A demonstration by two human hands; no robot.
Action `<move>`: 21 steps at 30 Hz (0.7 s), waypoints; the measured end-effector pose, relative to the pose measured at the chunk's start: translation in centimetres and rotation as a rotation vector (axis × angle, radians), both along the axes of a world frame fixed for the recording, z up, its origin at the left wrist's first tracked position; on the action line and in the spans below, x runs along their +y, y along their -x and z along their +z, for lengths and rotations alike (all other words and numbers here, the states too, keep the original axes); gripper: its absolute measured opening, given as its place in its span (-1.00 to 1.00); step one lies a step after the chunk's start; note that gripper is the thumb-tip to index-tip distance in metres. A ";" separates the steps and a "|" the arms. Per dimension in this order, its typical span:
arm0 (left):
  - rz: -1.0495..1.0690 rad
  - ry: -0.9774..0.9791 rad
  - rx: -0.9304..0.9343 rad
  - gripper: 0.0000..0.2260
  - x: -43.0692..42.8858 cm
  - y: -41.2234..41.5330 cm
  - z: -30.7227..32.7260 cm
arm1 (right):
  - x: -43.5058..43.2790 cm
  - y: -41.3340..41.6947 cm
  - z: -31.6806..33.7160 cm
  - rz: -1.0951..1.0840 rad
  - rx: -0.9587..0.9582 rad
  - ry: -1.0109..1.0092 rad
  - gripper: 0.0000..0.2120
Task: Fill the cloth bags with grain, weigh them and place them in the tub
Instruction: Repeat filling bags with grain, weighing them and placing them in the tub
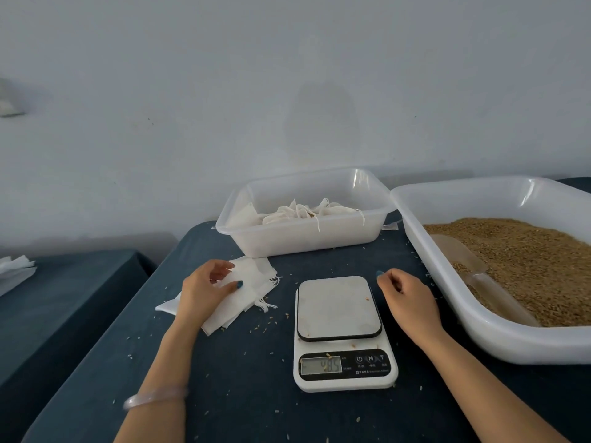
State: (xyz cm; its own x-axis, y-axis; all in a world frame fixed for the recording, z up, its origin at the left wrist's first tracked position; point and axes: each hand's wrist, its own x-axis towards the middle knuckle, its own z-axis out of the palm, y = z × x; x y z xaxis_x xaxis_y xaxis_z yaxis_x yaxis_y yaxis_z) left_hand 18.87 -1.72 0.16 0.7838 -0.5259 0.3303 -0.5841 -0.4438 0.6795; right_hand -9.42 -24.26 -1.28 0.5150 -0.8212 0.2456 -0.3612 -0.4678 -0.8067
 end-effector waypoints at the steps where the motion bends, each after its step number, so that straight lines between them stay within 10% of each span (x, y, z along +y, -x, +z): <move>1: 0.005 0.017 -0.002 -0.75 0.1 0.0 0.0 | 0.0 0.0 0.0 -0.002 0.000 -0.001 -0.68; 21: 0.074 0.139 -0.009 -0.90 -0.1 0.1 0.3 | 0.1 -0.1 0.2 0.004 0.014 -0.010 -0.70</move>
